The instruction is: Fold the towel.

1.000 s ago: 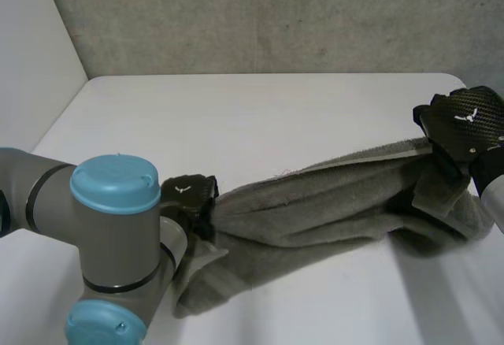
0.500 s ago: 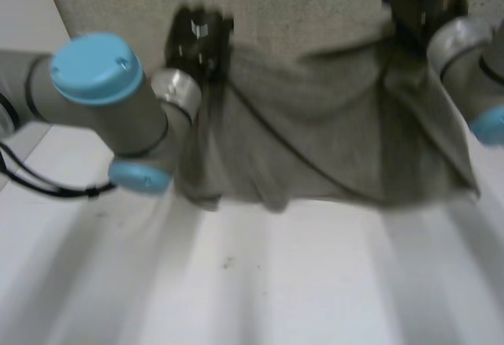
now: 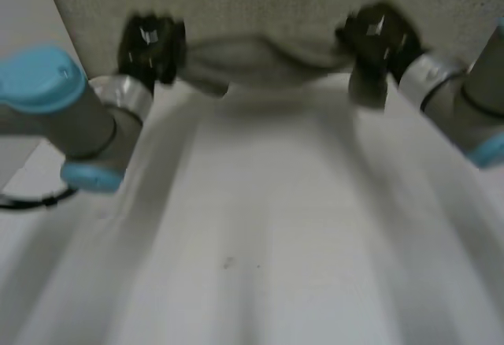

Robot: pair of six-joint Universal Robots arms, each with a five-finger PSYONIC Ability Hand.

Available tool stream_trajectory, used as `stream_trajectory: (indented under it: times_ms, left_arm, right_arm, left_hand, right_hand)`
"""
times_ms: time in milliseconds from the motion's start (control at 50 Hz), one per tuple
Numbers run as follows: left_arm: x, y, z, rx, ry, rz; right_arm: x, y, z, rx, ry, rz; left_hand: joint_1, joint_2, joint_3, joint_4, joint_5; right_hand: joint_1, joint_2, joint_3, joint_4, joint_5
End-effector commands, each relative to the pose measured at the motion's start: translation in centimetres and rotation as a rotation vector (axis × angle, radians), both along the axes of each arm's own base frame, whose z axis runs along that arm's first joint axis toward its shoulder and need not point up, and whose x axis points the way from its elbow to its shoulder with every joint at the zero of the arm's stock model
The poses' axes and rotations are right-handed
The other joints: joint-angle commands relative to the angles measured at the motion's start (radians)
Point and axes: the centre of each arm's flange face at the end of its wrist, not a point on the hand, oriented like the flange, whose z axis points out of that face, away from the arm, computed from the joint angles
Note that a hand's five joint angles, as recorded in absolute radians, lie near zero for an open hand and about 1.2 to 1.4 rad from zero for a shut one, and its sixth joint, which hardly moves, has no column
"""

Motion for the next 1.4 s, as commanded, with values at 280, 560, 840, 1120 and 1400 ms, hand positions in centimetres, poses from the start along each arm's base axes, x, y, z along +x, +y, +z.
stream_trajectory:
  times_ms: [280, 560, 840, 1120, 1400]
  left_arm:
    - [2.1, 7.3, -14.5, 0.333, -0.398, -0.099]
    - [2.9, 9.0, -12.6, 0.318, -0.392, -0.089]
    - [3.9, 9.5, -13.7, 0.364, -0.402, -0.037]
    - [6.1, 8.2, -14.1, 0.401, -0.400, 0.065]
    - [7.6, 7.9, -14.4, 0.425, -0.398, 0.119]
  right_arm:
    - [-2.1, 7.3, -16.4, 0.492, 0.390, 0.070]
    - [-4.1, 6.3, -15.7, 0.701, 0.070, -0.234]
    - [-5.9, 5.7, -15.2, 0.689, 0.003, -0.294]
    - [-6.6, 6.1, -14.0, 0.658, -0.026, -0.311]
    - [-7.6, 5.7, -14.1, 0.652, -0.038, -0.340]
  left_hand:
    - [0.222, 0.179, 0.181, 0.179, 0.212]
    - [-0.301, -0.343, -0.341, -0.343, -0.311]
    - [-0.456, -0.499, -0.497, -0.499, -0.466]
    - [-0.418, -0.460, -0.459, -0.461, -0.428]
    - [-0.028, -0.070, -0.069, -0.071, -0.038]
  right_hand:
    - [0.046, 0.077, 0.037, 0.037, 0.041]
    - [-0.471, -0.439, -0.480, -0.480, -0.476]
    - [-0.515, -0.483, -0.524, -0.524, -0.520]
    - [-0.671, -0.639, -0.679, -0.680, -0.675]
    - [-0.644, -0.613, -0.653, -0.653, -0.649]
